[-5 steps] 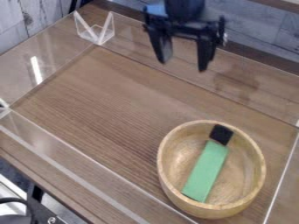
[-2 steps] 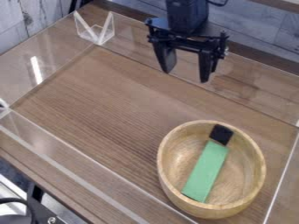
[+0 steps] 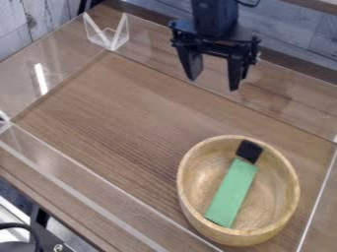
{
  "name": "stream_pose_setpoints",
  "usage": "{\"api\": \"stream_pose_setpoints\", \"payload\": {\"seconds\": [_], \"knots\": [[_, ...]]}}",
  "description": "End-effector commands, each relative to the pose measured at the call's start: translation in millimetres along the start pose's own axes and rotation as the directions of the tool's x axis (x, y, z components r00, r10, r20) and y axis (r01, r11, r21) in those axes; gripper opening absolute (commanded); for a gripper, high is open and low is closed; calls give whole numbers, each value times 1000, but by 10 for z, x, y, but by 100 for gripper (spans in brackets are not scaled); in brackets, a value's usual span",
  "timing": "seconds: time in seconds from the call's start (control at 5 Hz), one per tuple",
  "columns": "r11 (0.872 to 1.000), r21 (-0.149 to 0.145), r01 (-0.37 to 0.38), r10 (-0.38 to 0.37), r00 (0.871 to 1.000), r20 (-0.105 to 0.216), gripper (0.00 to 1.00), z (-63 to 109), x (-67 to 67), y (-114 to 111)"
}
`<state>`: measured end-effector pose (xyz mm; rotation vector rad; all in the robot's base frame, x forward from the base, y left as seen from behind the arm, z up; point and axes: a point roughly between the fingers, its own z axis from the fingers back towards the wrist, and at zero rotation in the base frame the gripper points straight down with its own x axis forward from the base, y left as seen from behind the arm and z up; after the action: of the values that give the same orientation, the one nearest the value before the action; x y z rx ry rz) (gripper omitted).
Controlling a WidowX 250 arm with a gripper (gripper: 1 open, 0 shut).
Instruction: Put green stick into wooden bowl
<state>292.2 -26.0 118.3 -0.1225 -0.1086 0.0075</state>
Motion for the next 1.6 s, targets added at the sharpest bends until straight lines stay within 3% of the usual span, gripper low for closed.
{"api": "stream_pose_setpoints", "payload": {"seconds": [0.0,1.0,1.4], "knots": [[1000,3,10,-10,998,68,100,138,140,15],[1000,22,17,-20,992,125,100,115,331,86],[999,27,24,-27,992,120,100,92,329,84]]}}
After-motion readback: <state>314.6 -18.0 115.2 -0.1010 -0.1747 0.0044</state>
